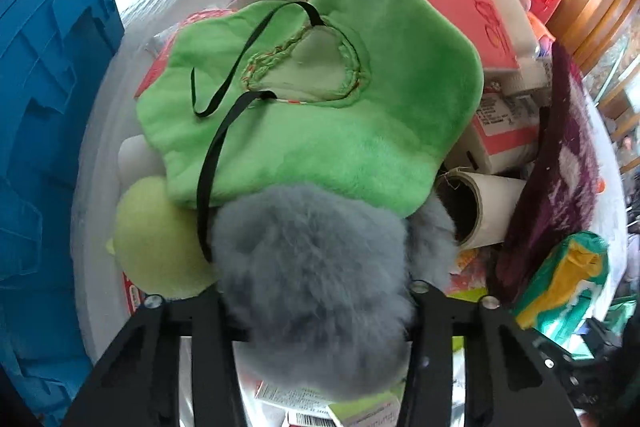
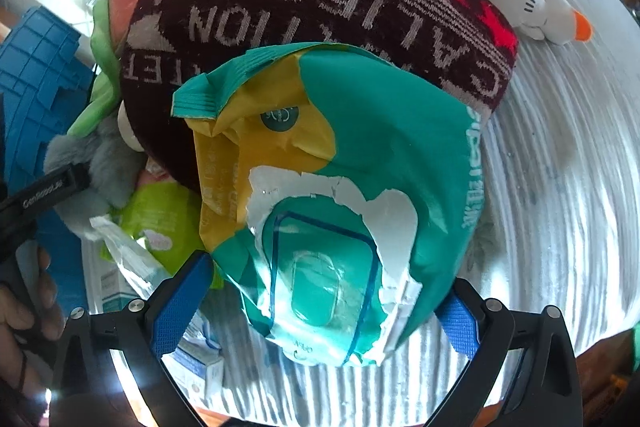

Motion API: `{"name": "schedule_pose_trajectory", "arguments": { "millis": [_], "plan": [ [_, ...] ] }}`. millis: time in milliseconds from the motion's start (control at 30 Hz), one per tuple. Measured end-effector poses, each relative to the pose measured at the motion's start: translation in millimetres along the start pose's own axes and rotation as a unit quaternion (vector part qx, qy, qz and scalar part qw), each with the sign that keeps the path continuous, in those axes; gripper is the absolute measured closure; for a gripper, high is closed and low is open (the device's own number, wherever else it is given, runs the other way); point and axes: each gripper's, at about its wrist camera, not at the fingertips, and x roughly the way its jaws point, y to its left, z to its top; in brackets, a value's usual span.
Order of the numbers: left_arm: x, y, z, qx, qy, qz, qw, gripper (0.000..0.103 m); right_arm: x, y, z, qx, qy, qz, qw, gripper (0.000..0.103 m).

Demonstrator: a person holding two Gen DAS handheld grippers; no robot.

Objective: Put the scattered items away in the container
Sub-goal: 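Grasp the grey fluffy plush with the left gripper while the right gripper grasps the teal wipes packet, then lift the grey plush and teal wipes packet and carry both toward the crate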

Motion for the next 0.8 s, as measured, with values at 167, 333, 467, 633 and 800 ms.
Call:
{"name": "schedule_pose_trajectory", "arguments": {
  "millis": [167,333,467,633,800],
  "plan": [
    [-15.7,8.7,-5.5,-0.016,-0.002,-0.026,0.9995,0.066,8.9,0.0,-1.4,0.011,0.005,-0.001,1.0,0.0],
    [-39.5,10.7,-11.9,-0.016,-0.013,-0.048,0.9986,0.069,10.3,2.2,-3.5,0.003,-0.002,-0.004,1.0,0.0],
    [-58.3,10.3,-11.4,-0.017,-0.025,-0.066,0.9973,0.071,9.8,1.3,-4.7,0.01,-0.005,0.007,1.0,0.008],
    [-71.2,11.2,-8.7,-0.021,-0.03,-0.076,0.9964,0.073,2.5,9.1,-8.1,-0.007,-0.01,0.016,1.0,0.039],
    [-73.7,15.9,-7.8,-0.016,-0.032,-0.079,0.9963,0.076,-9.0,18.8,-12.8,-0.032,-0.019,0.016,0.999,0.073]
  ]
}}
